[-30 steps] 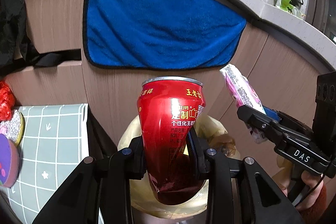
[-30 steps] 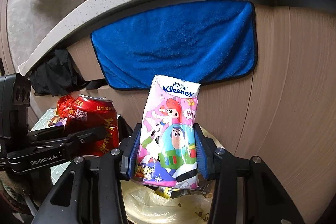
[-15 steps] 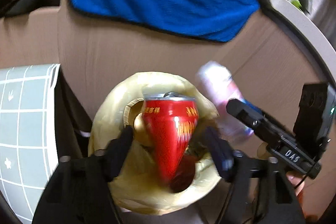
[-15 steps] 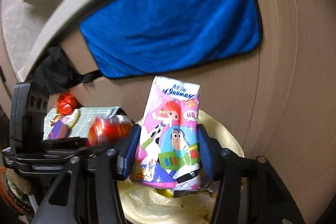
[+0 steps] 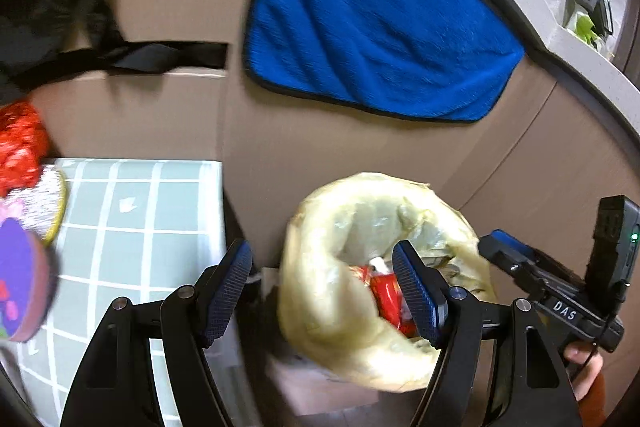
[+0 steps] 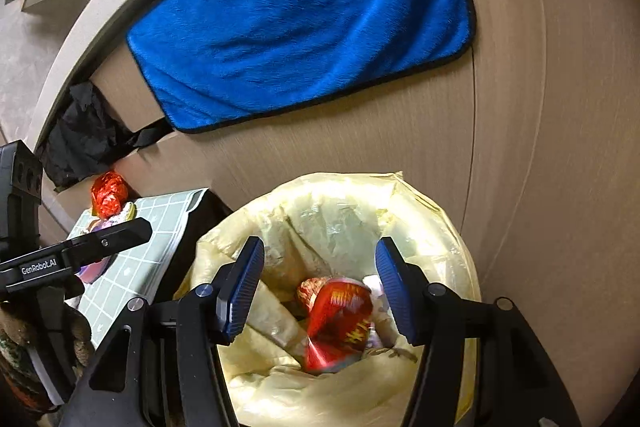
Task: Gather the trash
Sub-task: 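Move both tools back toward the table, then grasp the white-and-blue plastic bag bundle with the left tool while the right tool approaches the purple sponge, then grasp the purple foam sponge with the right tool and lift it, then carry the bag bundle and sponge over the bin and open both tools, then move both tools back to the remaining trash on the table, then grasp the yellow-and-pink snack wrapper with the left tool while the right tool approaches the red bag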
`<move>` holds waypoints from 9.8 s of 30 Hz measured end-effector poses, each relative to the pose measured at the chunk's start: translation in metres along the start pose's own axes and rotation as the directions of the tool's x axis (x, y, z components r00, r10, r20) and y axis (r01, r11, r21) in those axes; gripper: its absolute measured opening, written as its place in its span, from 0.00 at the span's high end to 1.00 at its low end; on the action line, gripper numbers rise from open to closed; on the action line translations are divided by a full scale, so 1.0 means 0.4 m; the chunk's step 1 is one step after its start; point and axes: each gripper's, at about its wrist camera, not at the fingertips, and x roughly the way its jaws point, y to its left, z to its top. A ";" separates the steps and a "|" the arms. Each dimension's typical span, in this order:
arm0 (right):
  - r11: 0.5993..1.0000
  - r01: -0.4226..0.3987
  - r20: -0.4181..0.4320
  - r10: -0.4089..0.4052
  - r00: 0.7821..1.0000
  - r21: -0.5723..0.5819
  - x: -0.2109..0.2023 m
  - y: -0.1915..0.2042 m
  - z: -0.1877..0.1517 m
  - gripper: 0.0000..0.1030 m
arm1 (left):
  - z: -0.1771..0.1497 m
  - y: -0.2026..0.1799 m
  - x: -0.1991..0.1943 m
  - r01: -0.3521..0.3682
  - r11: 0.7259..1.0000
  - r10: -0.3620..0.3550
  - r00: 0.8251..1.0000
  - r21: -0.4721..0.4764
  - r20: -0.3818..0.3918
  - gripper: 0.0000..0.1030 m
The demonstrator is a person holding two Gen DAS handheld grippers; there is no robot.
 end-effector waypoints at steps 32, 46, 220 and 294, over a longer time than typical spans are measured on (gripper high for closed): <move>0.897 -0.330 -0.117 0.309 0.944 -0.295 0.030 0.613 -0.106 0.46 | -0.313 0.628 -0.485 -0.276 0.864 0.326 0.944 -0.422 0.050 0.26; 0.905 -0.324 -0.141 0.296 0.945 -0.276 0.052 0.607 -0.116 0.46 | -0.325 0.660 -0.392 -0.311 0.836 0.322 0.945 -0.453 -0.054 0.36; 0.980 0.022 0.220 0.022 0.975 -0.197 -0.092 0.300 0.096 0.46 | 0.044 0.334 -0.262 -0.171 0.985 0.175 0.964 -0.036 0.200 0.26; 0.857 -0.451 -0.229 0.400 0.887 -0.250 0.225 0.726 -0.046 0.54 | -0.050 0.921 -0.261 -0.325 0.833 0.319 0.943 -0.448 -0.090 0.41</move>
